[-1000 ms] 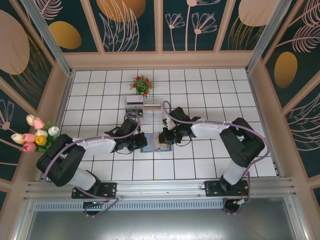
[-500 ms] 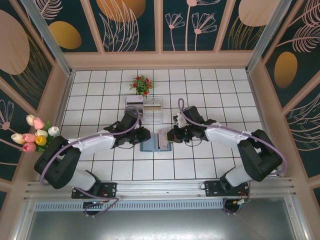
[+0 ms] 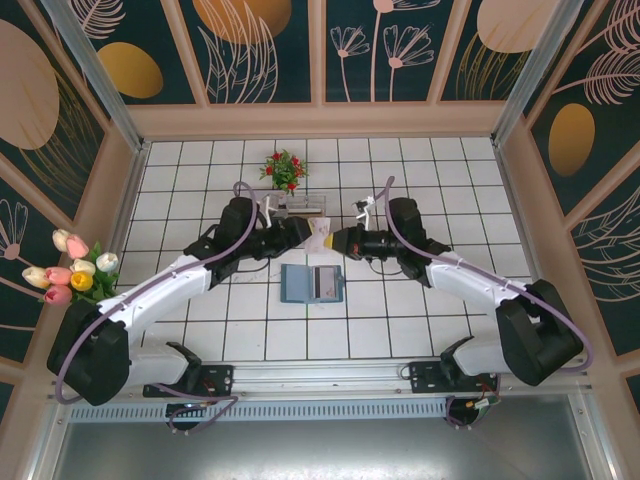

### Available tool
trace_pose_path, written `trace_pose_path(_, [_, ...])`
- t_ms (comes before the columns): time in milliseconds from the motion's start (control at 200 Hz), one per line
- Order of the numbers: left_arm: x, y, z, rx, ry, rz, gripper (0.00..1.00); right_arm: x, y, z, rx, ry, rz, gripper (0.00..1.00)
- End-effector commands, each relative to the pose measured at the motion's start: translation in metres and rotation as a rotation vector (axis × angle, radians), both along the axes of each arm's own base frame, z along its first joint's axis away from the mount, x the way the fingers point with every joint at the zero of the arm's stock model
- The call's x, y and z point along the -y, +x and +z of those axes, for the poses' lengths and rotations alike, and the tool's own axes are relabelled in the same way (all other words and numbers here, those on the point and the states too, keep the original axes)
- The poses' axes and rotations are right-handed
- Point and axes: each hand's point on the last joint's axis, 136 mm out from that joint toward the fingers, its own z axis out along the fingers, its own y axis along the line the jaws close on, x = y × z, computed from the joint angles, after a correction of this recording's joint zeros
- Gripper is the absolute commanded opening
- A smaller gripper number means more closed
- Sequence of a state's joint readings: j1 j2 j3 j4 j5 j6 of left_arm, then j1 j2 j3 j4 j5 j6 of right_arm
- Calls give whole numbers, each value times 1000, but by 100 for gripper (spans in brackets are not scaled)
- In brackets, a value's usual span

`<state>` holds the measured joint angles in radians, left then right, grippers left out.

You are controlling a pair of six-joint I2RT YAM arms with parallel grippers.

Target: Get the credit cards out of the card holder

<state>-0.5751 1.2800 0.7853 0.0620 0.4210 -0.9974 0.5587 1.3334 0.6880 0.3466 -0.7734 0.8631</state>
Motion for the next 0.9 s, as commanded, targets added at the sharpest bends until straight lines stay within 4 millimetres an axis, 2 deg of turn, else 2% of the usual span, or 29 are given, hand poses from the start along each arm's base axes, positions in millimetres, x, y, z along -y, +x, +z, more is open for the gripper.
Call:
trace_pose_path(0, [12,-6,40,56,-163,-68,72,-3,-2,43,71,153,13,6])
trace_pose_path(80, [18,-9,55,75,-233,-101,72,-3,-1,54,79,204,5,6])
trace_pose_path(215, [22,-9,67,90,-285,-124,67,-3,-1,68,96,256,2,6])
trace_pose_path(440, [11,4,78,132,-304,-76,40,-1,-8,75,99,280,21,6])
trace_pose_path(636, [11,2,87,153,-380,-90,16,0,-11,81,107,295,27,7])
trace_pose_path(751, [11,1,91,171,-392,-95,5,1,-12,80,103,299,29,7])
trace_pose_path(801, [10,0,93,182,-391,-97,0,1,-12,80,101,299,30,9])
trace_pose_path(846, [10,0,95,193,-382,-99,0,1,-12,79,97,294,29,12])
trace_pose_path(886, [9,1,95,206,-361,-96,0,1,-12,77,92,286,26,17])
trace_pose_path(896, [8,1,95,210,-354,-94,0,6,-6,76,94,282,5,20])
